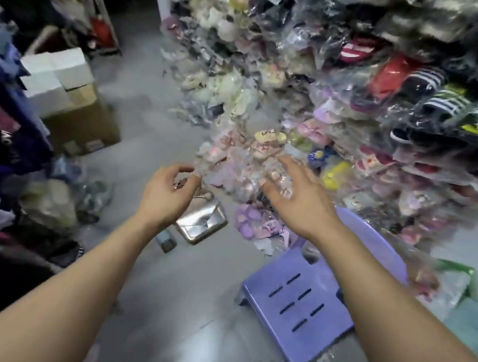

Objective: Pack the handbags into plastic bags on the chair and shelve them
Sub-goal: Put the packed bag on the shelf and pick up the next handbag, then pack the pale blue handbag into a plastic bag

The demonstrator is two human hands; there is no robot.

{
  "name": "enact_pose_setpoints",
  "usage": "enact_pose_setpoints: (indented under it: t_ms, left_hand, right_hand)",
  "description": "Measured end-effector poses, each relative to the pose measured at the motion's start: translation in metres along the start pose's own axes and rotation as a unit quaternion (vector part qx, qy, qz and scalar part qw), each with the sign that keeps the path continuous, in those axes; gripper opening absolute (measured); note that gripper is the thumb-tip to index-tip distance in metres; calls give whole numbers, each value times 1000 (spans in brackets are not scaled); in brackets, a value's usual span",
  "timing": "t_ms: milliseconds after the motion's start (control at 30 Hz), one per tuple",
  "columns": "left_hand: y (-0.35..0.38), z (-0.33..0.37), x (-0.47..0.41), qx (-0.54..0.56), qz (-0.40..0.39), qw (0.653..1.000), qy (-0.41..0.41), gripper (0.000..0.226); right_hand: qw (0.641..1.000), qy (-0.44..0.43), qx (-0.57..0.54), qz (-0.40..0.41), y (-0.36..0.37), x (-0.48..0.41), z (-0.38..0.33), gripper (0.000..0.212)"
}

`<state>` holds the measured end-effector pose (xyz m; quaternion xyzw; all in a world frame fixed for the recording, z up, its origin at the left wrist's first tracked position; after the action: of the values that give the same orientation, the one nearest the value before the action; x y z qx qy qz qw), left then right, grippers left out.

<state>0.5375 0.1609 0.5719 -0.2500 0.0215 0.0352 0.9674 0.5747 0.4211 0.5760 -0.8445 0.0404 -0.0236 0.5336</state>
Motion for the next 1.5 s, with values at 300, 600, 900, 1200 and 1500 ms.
enact_pose_setpoints:
  t_ms: [300,600,900,1200,1500]
  left_hand:
    - [-55,-114,-101,37,62,988,-136,34]
    - [-87,-239,-215,65,139,958,-240,34]
    - [-61,-394,-283,66,174,925,-331,18]
    - [36,-628,-277,137,232,836,-479,10]
    - [131,-809,-239,181,325,749,-549,27]
  right_hand:
    - [996,-37,13,-77,80,-128,-86,75]
    - [978,-103,5,-181,229,-294,-176,75]
    - [939,-129,33,-316,439,-369,-194,75]
    - [921,-87,74,-371,656,-384,-112,77]
    - [918,-4,22,-395,901,-364,-85,78]
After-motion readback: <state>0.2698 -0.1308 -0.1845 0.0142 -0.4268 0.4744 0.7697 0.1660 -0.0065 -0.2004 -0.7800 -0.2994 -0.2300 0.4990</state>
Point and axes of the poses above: each hand's wrist, its own x-axis away from the middle knuckle, its own y-axis out of the palm, z = x × y, the point moved 7 cm from there along -x, towards the middle knuckle, and after that the axes turned 12 degrees about x, right-handed, at the moved point
